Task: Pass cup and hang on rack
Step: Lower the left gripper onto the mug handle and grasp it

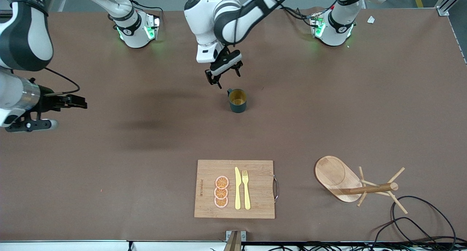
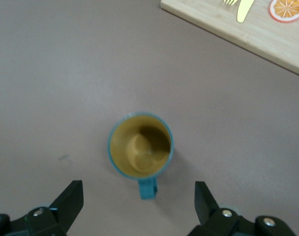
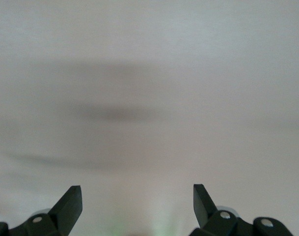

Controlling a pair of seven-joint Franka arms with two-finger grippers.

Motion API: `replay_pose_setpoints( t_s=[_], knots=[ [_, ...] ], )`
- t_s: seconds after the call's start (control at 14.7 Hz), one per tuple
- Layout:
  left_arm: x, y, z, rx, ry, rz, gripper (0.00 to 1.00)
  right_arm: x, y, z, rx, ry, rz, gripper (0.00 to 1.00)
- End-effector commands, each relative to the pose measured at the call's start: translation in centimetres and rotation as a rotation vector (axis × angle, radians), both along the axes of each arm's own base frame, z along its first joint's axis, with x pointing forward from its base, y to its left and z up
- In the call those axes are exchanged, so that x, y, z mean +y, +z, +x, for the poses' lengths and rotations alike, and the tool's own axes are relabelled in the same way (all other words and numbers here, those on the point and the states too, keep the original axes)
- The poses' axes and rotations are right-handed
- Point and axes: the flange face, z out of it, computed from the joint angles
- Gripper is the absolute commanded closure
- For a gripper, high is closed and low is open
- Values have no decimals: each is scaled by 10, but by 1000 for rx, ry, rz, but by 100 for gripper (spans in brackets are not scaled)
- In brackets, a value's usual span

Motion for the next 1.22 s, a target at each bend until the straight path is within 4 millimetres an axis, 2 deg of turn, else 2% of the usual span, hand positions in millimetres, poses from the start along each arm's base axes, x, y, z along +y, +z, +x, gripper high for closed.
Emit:
replay_pose_setpoints(
  t_s=[0.0,0.14,0.41,0.61,0.75,1.15],
  knots=[
    [-27,-34,-9,-77,16,6,0,-1,30,0,-13,6,-41,0],
    [-30,-63,-18,-100,-3,45,0,-8,41,1,-25,-10,-43,0],
    [-33,-96,-28,-124,31,64,1,-35,44,-2,-26,-66,-29,0],
    [-30,-122,-31,-195,80,75,12,-37,47,-1,-33,-66,-29,0],
    [-29,-135,-33,-240,100,70,17,-40,63,4,-65,-68,-29,0],
    [-26,-138,-26,-268,78,84,40,-27,77,6,-84,-47,-27,0]
  ],
)
